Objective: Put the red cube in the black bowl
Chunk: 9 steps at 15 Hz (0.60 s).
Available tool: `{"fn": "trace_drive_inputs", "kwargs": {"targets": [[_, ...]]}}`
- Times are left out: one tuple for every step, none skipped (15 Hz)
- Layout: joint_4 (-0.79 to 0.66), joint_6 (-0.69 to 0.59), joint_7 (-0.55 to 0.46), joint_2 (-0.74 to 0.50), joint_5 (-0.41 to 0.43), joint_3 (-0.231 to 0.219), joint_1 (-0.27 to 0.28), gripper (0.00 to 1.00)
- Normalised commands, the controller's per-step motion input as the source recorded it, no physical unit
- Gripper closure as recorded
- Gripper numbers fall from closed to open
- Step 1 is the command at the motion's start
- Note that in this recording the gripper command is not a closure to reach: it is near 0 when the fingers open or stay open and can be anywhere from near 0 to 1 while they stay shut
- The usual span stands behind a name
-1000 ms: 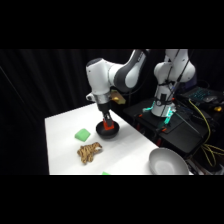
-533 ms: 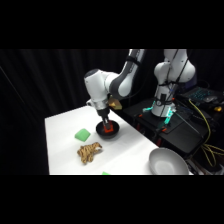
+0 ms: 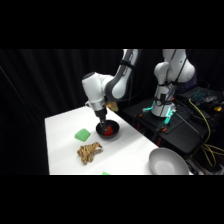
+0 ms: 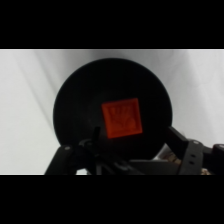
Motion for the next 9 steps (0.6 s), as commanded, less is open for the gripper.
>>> {"fn": "trace_drive_inputs", "kwargs": {"targets": [[-0.2, -0.29, 0.08, -0.68, -0.074, -0.089, 0.076, 0.0], [-0.2, -0.4, 0.1, -0.76, -0.108, -0.101, 0.064, 0.0], [-0.14, -0.59, 0.05, -0.79, -0.116, -0.099, 0.028, 0.0], [-0.07, -0.62, -0.01, -0.75, -0.078, -0.077, -0.011, 0.0], [0.0, -0.62, -0.02, -0.71, -0.092, -0.076, -0.038, 0.0], [0.06, -0.59, -0.02, -0.63, -0.101, -0.064, -0.053, 0.0], [0.12, -0.57, -0.02, -0.56, -0.107, -0.053, -0.066, 0.0], [0.15, -0.49, -0.04, -0.46, -0.078, -0.034, -0.069, 0.0], [0.17, -0.42, -0.04, -0.37, -0.066, -0.018, -0.066, 0.0]]}}
